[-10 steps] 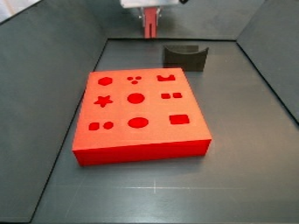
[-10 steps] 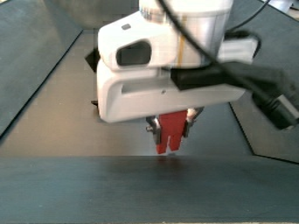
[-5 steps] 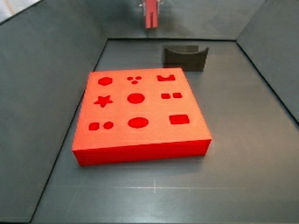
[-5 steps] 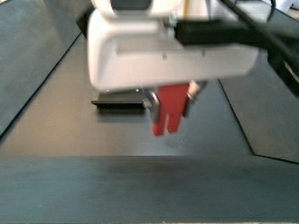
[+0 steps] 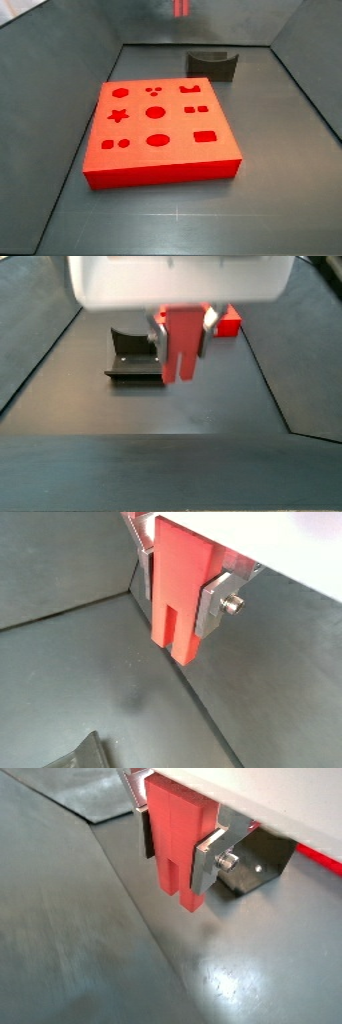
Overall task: Pick up the double-square object. Move up. Move to above the board. Insert the double-square object.
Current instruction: Move to above the board.
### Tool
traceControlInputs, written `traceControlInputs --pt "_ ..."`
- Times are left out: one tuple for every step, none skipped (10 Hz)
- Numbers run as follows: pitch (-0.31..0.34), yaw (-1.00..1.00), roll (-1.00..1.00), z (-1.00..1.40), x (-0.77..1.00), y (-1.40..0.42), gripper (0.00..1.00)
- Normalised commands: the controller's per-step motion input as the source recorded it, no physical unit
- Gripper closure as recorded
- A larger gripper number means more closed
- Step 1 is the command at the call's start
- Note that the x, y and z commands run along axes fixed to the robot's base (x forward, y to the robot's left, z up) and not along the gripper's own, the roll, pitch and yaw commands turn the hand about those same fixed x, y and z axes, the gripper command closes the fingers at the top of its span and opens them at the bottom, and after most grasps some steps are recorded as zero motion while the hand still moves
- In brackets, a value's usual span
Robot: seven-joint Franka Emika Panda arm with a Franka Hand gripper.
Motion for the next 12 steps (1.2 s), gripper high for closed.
traceControlInputs --pt "0.114 0.03 0.06 1.0 0.15 -0.11 1.0" --pt "0.115 0.03 0.07 1.0 0.13 -0.1 1.0" --pt "0.115 0.03 0.07 1.0 0.12 -0.1 1.0" --pt "0.112 0.03 0.06 1.0 0.1 -0.09 1.0" --pt "0.111 0.03 0.07 1.0 0.09 -0.08 1.0" --pt "0.114 0.03 0.08 1.0 0.07 -0.07 1.0" --pt "0.109 0.04 0.08 0.8 0.04 -0.04 1.0" --pt "0.106 0.03 0.07 0.65 0.02 -0.03 1.0" --pt "0.105 0.04 0.08 0.49 0.01 -0.02 1.0" --pt "0.109 0.04 0.09 0.34 0.01 -0.02 1.0" --pt "0.322 -1.0 -0.05 0.15 -0.14 -1.0 1.0" --pt "0.305 -1.0 -0.05 0.13 -0.14 -1.0 1.0"
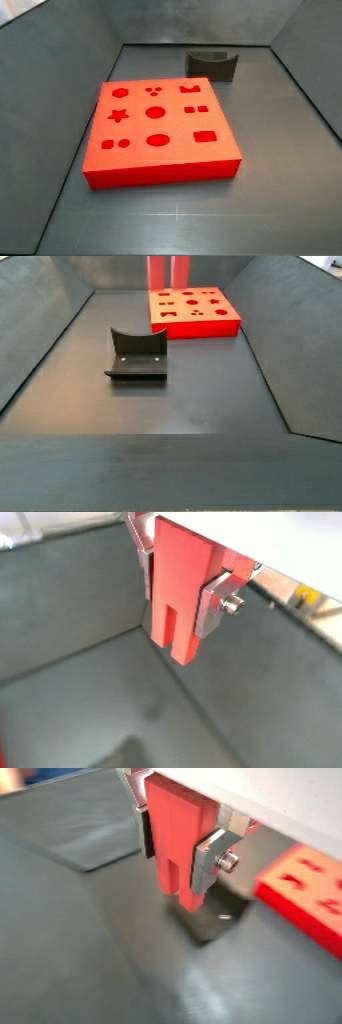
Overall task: Pick up the double-square object. Move up. Move to above the board. Insert the double-square object.
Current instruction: Move to above the board.
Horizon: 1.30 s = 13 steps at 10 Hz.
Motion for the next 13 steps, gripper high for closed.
traceControlInputs --pt "0.267 -0.94 -0.03 0.14 -0.15 -1.0 1.0" --pt "0.17 -0.68 -0.07 0.14 -0.15 -1.0 1.0" --pt "0.086 -0.37 -0.03 0.14 -0.15 -1.0 1.0" --pt "0.047 -0.2 -0.01 0.14 -0.15 -1.0 1.0" --pt "0.028 -0.06 0.0 0.14 -0.16 -1.0 1.0" --pt "0.018 -0.04 0.02 0.14 -0.16 -1.0 1.0" --pt "0.014 -0.01 0.03 0.14 -0.16 -1.0 1.0" --pt "0.013 -0.01 0.03 0.14 -0.16 -1.0 1.0" --pt "0.005 0.0 0.03 0.14 -0.16 -1.0 1.0" --pt "0.006 0.0 0.03 0.15 -0.17 -1.0 1.0" --pt "0.008 0.01 0.02 0.15 -0.17 -1.0 1.0" --pt "0.011 0.01 0.01 0.15 -0.17 -1.0 1.0" --pt "0.009 0.01 0.0 0.15 -0.17 -1.0 1.0"
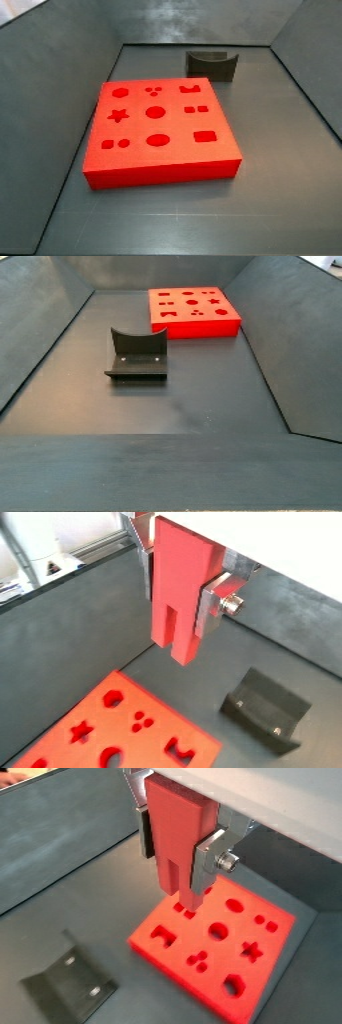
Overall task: Pick up the double-square object. Move up. Move to above the board. Insert the double-square object.
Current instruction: Move to above the board, then insert the double-square object.
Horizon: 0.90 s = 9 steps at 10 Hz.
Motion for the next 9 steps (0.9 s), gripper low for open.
traceControlInputs --pt "0.013 0.01 0.0 0.16 -0.17 -1.0 1.0" --pt "0.02 0.01 0.0 0.17 -0.16 -1.0 1.0" --pt "0.031 0.01 -0.01 0.18 -0.16 -1.0 1.0" --pt "0.04 0.01 0.0 0.17 -0.13 -0.87 1.0" --pt "0.052 0.01 0.0 0.12 -0.08 -0.6 1.0" --pt "0.072 0.0 0.0 0.08 -0.02 -0.31 1.0" --pt "0.081 0.01 0.0 0.06 0.0 -0.22 1.0" --pt "0.0 0.0 0.0 -0.04 0.0 0.0 1.0" --pt "-0.003 0.05 0.04 -0.25 0.04 0.0 1.0"
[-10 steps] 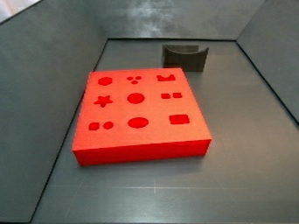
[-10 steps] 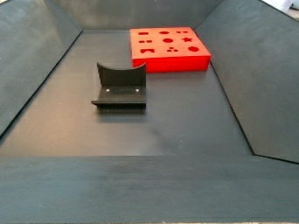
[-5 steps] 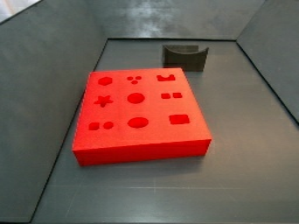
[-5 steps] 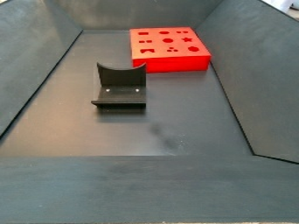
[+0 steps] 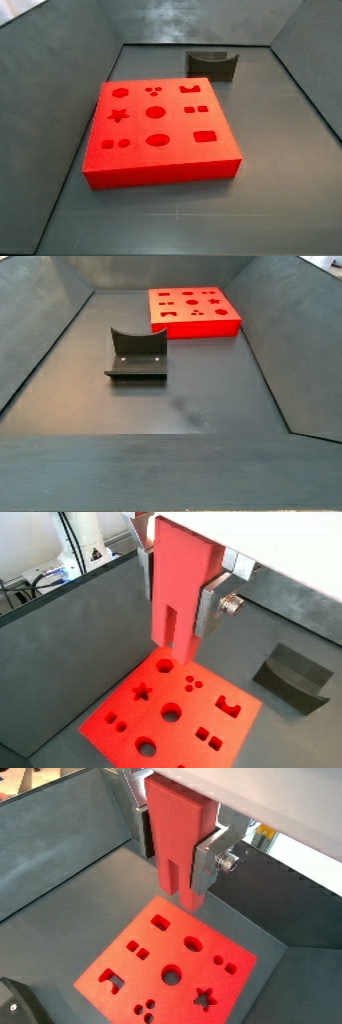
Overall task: Pick up the double-square object. Move up. Move to above the board. Insert the double-square object.
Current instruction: Insert the double-square object.
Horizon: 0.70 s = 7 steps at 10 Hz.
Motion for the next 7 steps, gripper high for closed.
traceControlInputs --pt "-0.06 0.18 0.05 -0.41 0.17 0.0 1.0" --pt "-0.094 0.21 0.04 -0.52 0.27 0.05 1.0" --pt "-0.051 0.18 0.09 -0.6 0.36 0.04 1.0" --pt "-0.043 0.13 0.09 -0.57 0.42 0.07 1.0" --pt "-0.033 0.08 0.07 -0.52 0.45 0.15 1.0" --pt "-0.009 0.05 0.06 -0.49 0.52 0.22 1.0" --pt "0.0 0.03 0.08 -0.51 0.51 0.21 1.0"
